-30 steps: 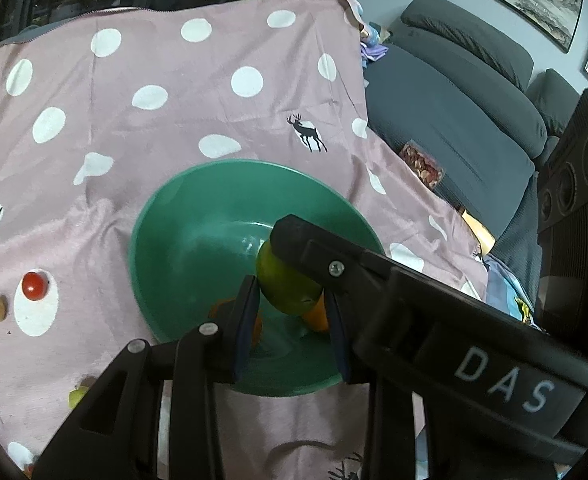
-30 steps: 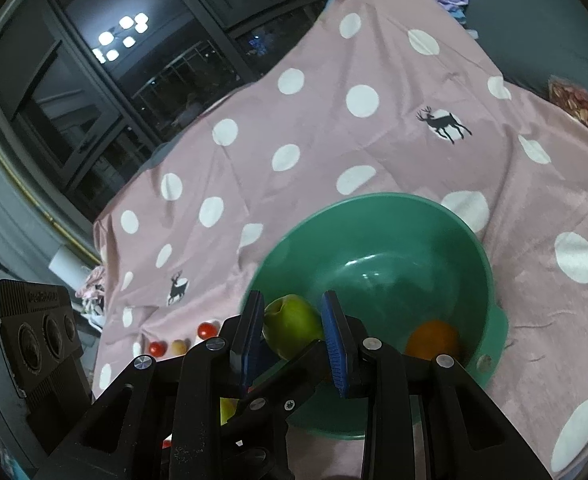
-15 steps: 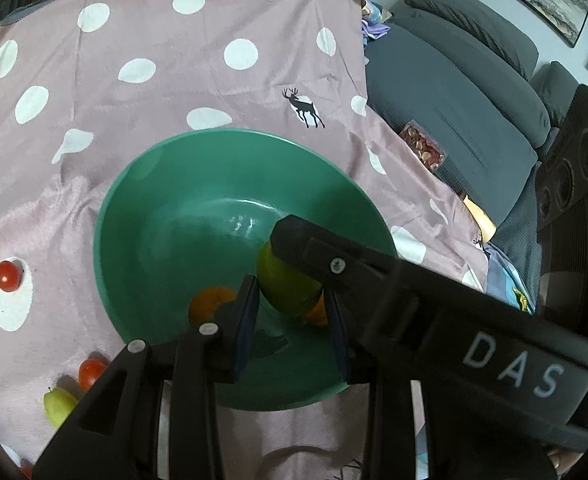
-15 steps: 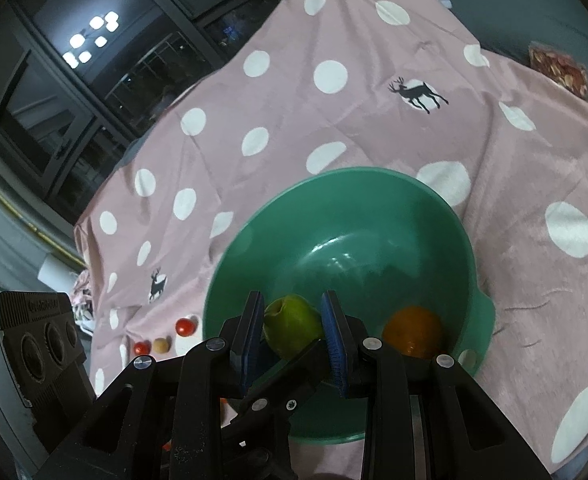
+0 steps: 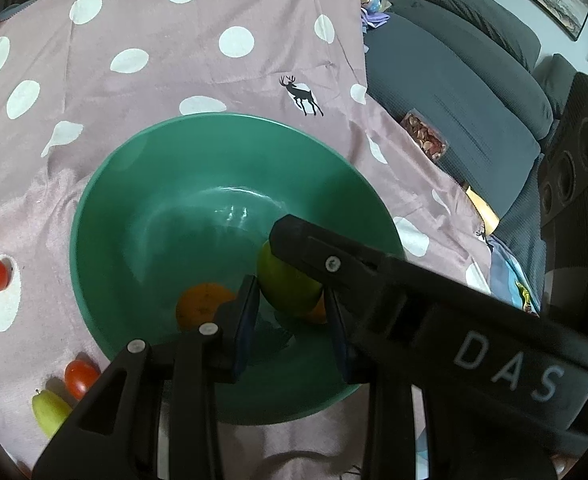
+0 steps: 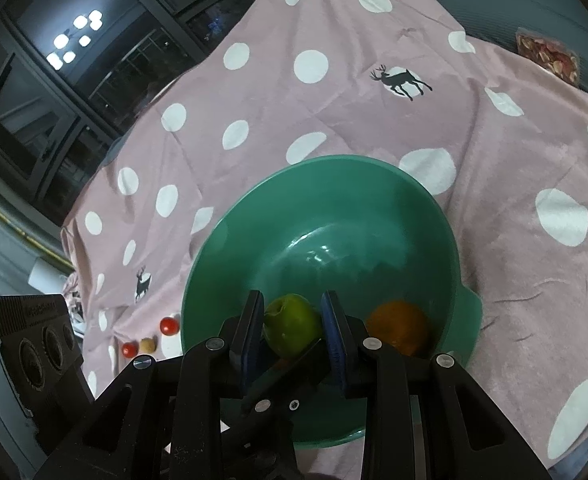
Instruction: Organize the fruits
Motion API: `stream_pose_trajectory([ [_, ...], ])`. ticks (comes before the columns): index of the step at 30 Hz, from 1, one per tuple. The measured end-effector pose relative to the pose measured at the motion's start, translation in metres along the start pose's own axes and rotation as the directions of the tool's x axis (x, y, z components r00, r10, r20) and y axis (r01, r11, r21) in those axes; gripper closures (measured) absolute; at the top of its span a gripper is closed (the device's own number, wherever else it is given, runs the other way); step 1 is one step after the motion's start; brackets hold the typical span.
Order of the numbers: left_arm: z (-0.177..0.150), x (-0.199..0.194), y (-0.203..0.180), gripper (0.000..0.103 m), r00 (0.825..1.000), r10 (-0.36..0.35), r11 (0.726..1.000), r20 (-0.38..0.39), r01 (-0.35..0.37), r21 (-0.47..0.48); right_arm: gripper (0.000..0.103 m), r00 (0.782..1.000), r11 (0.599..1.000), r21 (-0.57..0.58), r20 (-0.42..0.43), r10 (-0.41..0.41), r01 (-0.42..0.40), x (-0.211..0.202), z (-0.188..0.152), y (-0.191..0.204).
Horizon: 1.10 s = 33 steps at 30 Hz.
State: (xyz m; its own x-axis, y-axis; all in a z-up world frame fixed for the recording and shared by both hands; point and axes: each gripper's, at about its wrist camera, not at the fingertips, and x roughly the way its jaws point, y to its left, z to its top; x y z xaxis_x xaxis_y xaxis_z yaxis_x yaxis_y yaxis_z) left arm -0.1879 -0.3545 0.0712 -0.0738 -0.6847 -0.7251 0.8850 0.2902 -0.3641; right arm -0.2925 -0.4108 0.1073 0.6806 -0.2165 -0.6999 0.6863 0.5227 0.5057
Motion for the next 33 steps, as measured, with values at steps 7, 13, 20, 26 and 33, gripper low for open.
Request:
stream_pose_trajectory([
  [7,0.001,0.005,-0.001,0.07,1.0,0.002,1.0,-0.009,-0.002,0.001,0.07,1.0,1.0,0.011,-0.004,-0.013,0.013,0.001,0.0,-0.002],
  [13,0.001,0.007,-0.001,0.069,1.0,0.01,1.0,-0.018,-0.01,-0.002,0.07,1.0,1.0,0.017,-0.012,-0.023,0.023,0.002,0.0,-0.004],
  [20,0.001,0.006,-0.003,0.07,1.0,0.012,1.0,-0.005,-0.012,-0.007,0.07,0.998,0.998,0.035,-0.036,-0.047,0.048,0.007,0.0,-0.007],
  [26,-0.002,-0.012,-0.001,0.057,0.999,0.036,0.999,0.032,-0.035,-0.022,0.07,0.999,0.998,0.024,-0.002,-0.051,0.051,0.001,0.0,-0.004],
  [33,-0.013,-0.061,0.015,0.037,0.986,0.101,0.993,0.129,-0.092,-0.069,0.07,0.998,0.999,-0.005,0.034,-0.048,0.048,-0.008,0.0,0.007],
])
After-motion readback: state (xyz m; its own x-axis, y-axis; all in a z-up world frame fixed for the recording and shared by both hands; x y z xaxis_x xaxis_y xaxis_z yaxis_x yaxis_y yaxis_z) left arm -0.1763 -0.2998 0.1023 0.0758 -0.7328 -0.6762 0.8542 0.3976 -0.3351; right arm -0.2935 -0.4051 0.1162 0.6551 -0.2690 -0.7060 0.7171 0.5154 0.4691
